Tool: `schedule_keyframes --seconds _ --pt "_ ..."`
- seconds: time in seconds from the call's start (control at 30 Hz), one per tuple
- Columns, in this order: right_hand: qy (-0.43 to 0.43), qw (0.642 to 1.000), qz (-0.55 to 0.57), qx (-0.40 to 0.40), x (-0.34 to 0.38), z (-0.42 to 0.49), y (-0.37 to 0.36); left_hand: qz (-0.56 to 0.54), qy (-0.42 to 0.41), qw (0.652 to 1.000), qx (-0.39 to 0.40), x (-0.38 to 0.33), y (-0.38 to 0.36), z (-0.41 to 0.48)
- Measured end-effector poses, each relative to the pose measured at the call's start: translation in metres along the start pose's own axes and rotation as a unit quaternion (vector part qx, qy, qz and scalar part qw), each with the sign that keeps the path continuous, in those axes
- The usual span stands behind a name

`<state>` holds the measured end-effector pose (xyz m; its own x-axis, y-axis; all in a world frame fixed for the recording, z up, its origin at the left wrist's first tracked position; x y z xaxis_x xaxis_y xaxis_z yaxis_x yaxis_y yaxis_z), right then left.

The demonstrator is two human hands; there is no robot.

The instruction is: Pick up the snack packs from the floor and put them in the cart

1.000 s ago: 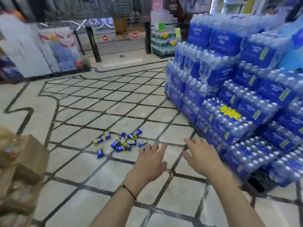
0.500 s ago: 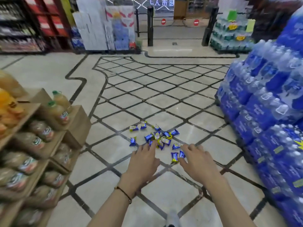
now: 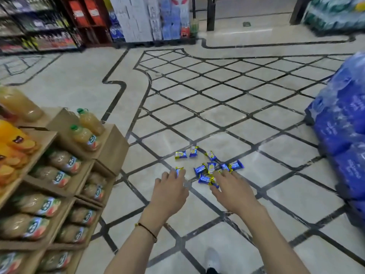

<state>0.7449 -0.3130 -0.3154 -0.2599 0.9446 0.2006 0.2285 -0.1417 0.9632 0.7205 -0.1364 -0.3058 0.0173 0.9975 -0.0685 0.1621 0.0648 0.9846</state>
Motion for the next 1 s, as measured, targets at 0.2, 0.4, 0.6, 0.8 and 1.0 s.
schedule_keyframes --seconds 0.2,0.4,0.6,0.8,1.0 --pt "0.015 1.000 -0.003 0.022 -0.006 0.088 -0.003 -0.011 0.049 0.999 0.012 0.042 -0.001 0.069" --pt "0.010 0.999 -0.016 0.049 -0.001 0.171 -0.021 -0.021 0.126 0.991 0.037 0.092 -0.019 0.140" --pt "-0.037 0.997 -0.011 0.065 -0.012 0.264 -0.044 -0.086 0.099 0.989 0.067 0.134 -0.049 0.254" --pt "-0.077 0.994 -0.018 0.072 -0.042 0.351 -0.096 -0.047 0.014 0.994 0.094 0.153 -0.101 0.369" --pt "-0.089 0.992 -0.005 0.094 -0.079 0.411 -0.191 -0.003 -0.059 0.991 0.117 0.149 -0.195 0.449"
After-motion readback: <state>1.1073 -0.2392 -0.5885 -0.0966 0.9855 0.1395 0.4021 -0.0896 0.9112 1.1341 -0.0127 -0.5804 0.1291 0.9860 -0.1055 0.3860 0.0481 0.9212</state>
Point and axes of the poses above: each hand's wrist, its own z-axis towards the middle knuckle, its own y-axis out of the back of the hand, x = y × z, the point moved 8 cm from there along z, towards the middle knuckle, and after that the axes turned 4 degrees about -x, right-handed, at the moved point
